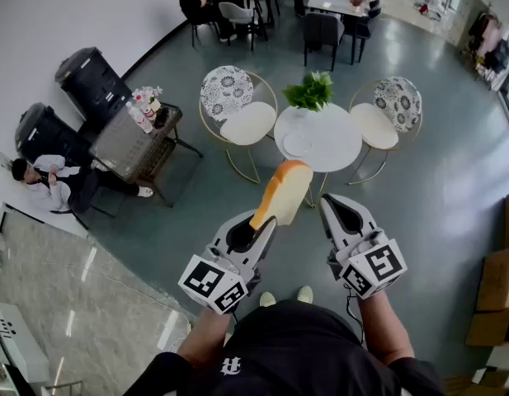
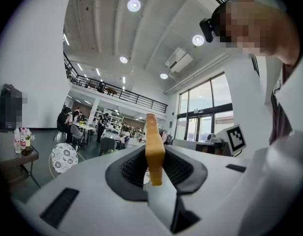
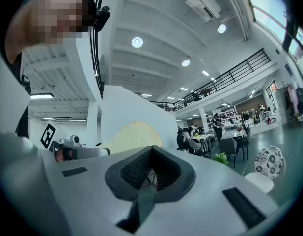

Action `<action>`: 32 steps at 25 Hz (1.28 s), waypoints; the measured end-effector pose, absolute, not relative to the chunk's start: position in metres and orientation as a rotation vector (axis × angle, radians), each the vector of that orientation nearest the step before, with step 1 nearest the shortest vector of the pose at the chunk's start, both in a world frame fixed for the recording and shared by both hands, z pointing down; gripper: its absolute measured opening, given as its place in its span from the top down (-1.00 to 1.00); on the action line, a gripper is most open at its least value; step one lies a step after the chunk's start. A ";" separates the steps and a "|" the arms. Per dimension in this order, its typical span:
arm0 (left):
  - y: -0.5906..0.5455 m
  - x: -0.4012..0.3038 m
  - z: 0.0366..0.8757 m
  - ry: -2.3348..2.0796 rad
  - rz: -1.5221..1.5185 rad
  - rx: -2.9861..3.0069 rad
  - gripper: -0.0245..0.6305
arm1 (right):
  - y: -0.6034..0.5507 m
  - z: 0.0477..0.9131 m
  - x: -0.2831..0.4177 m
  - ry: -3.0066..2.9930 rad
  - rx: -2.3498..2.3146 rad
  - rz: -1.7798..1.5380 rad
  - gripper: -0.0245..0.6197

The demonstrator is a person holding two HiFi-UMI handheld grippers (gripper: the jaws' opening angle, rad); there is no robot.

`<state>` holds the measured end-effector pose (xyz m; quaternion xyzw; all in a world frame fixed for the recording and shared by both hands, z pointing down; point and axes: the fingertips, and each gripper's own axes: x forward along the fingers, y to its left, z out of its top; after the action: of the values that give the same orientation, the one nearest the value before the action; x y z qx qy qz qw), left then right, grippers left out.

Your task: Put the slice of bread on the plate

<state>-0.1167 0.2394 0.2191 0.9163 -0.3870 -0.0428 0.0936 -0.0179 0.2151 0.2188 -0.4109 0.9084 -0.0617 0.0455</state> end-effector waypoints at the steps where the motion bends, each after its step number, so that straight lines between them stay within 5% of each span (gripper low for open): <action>1: 0.237 -0.116 0.219 -1.151 -0.130 2.724 0.65 | 0.213 0.218 -0.018 2.773 -1.254 -0.178 0.91; 32: 0.228 -0.088 0.228 -1.203 -0.109 2.707 0.65 | 0.217 0.227 0.000 2.809 -1.142 -0.194 0.91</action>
<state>-0.0883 0.2284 0.2284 0.9097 -0.4041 -0.0367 0.0885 0.0003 0.2172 0.2273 -0.3755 0.9232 -0.0636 0.0516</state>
